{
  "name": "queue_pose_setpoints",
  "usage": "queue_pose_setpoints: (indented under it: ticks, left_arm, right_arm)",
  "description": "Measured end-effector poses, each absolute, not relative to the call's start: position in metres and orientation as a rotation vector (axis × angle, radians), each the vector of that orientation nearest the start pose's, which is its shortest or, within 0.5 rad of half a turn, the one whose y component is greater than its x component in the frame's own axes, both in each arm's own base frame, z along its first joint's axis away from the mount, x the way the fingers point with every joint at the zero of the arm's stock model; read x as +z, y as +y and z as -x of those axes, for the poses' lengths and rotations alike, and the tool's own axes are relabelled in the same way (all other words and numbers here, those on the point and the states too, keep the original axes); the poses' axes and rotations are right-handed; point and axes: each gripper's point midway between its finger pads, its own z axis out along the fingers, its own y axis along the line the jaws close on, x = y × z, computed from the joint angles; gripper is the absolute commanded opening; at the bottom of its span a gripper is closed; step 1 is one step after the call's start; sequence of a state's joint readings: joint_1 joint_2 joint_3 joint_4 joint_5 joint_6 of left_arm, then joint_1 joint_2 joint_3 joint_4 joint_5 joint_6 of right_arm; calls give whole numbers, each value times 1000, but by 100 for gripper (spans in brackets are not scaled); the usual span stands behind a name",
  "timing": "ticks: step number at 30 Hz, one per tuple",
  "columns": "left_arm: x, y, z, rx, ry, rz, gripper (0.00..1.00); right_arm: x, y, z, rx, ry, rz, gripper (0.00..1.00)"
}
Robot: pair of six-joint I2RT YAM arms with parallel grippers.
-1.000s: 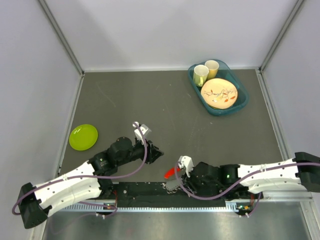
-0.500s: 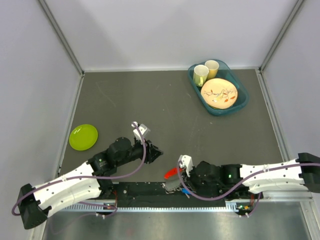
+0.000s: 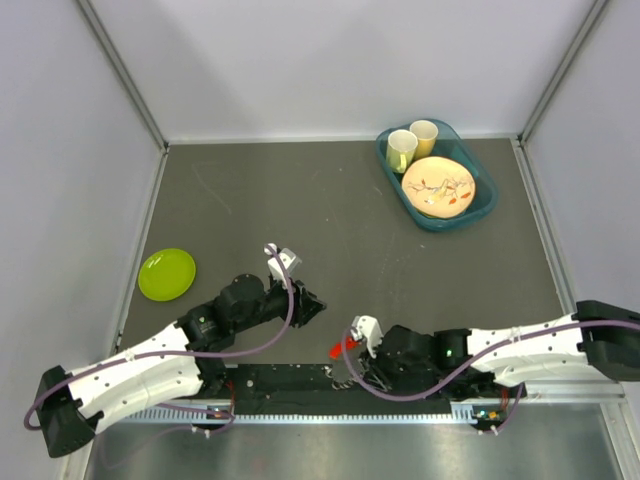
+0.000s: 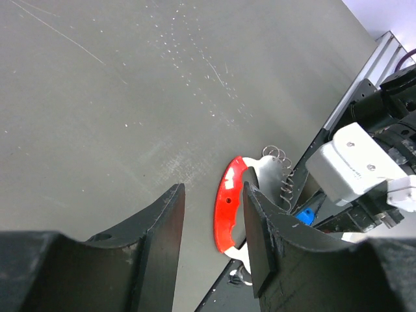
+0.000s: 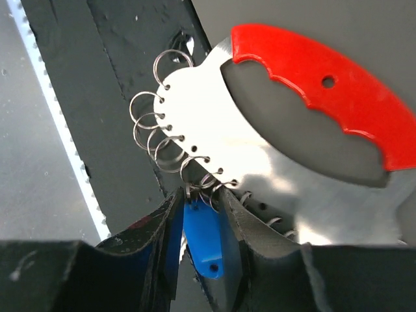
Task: Remove the keys from the keyring
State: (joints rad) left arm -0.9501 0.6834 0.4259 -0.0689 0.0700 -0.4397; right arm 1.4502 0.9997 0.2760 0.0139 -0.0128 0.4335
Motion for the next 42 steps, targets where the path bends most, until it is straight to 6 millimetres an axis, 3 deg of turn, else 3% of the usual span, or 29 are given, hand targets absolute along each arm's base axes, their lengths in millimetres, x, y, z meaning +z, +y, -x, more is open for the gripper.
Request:
queue_pose_setpoints:
  ticks: [5,8,15,24,34,42]
  left_arm:
    - [160,-253,-144,-984,1950,-561,46]
    - [161,-252,-144,-984,1947,-560,46]
    - [162,-251,-144,-982,1947,-558,45]
    - [167,-253,-137,-986,1887,-678,44]
    - [224,-267,-109,-1085,1582,-986,44]
    - [248,-281,-78,-1117,1363,-1238,45]
  right_arm:
    - [21,266,-10,915,2202,1236,18]
    - [21,267,-10,917,2204,1239,2]
    - [32,268,-10,948,2171,1220,0]
    - [68,263,-23,963,2057,1148,0]
    - [123,269,-35,947,1939,1150,0]
    - [179,276,-44,999,1881,1118,0]
